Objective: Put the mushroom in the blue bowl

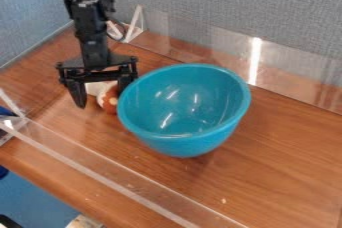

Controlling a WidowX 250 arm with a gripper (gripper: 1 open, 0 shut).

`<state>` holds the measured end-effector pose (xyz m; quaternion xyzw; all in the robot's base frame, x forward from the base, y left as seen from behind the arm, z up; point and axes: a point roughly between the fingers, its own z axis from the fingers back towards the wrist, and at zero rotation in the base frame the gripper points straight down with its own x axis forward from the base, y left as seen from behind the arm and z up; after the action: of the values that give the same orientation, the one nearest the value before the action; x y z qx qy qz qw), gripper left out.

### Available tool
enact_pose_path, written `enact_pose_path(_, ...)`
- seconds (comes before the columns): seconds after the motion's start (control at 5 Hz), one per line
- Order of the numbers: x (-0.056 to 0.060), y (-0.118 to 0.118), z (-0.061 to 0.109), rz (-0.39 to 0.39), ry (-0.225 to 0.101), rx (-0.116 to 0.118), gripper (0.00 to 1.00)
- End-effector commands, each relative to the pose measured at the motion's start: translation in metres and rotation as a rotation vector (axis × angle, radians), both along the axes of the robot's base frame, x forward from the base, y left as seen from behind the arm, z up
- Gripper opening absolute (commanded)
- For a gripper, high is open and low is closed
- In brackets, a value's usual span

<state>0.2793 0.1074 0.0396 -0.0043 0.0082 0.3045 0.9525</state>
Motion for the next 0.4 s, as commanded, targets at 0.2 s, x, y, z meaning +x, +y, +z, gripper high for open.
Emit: enact_pose_path(0.2,0.0066,0.0027,0.0016,0.010,-0.015,0.018,1.00)
